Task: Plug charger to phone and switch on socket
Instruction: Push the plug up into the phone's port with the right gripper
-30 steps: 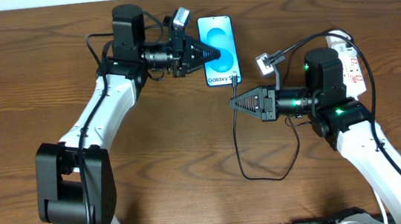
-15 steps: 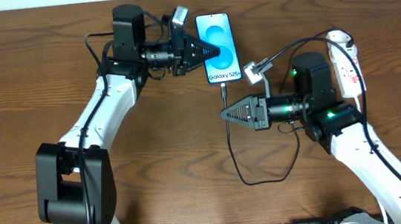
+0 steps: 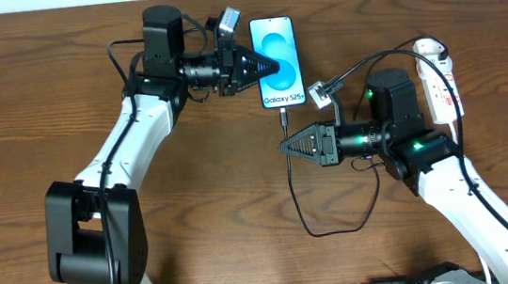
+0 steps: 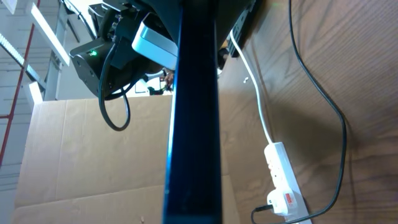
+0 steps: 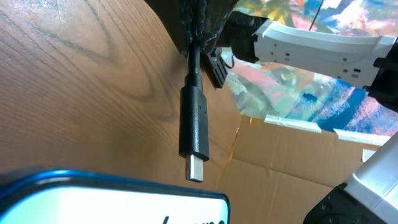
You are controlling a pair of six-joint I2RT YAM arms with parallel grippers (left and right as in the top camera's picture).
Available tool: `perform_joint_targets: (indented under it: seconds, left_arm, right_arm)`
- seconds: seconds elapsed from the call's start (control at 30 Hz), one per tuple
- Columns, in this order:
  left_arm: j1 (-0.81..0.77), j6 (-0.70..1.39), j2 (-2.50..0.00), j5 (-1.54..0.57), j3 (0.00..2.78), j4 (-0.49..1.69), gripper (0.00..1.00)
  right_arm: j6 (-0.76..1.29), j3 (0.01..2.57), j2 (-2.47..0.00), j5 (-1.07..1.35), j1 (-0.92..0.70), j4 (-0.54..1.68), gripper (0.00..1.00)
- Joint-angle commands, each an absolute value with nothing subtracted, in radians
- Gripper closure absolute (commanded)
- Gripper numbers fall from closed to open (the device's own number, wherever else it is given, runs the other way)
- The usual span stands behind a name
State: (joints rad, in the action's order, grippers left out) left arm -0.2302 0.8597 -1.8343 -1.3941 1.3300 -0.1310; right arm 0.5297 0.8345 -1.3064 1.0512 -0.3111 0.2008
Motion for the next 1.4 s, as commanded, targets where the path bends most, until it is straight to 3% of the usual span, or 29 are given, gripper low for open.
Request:
perform_joint_targets:
  seconds: [0.0,1.37]
  left_arm:
    - [-0.233,0.831,-1.814,-1.441,1.343,-0.137,0.93]
    - [-0.231,0.801,-1.814,-1.451,1.343,-0.137,0.93]
  right_arm:
    - [0.519,0.836,-1.303,1.046,-0.320,0.202,0.99]
    - [0.553,0.836,-1.303,1.046,-0.308,0.236,0.99]
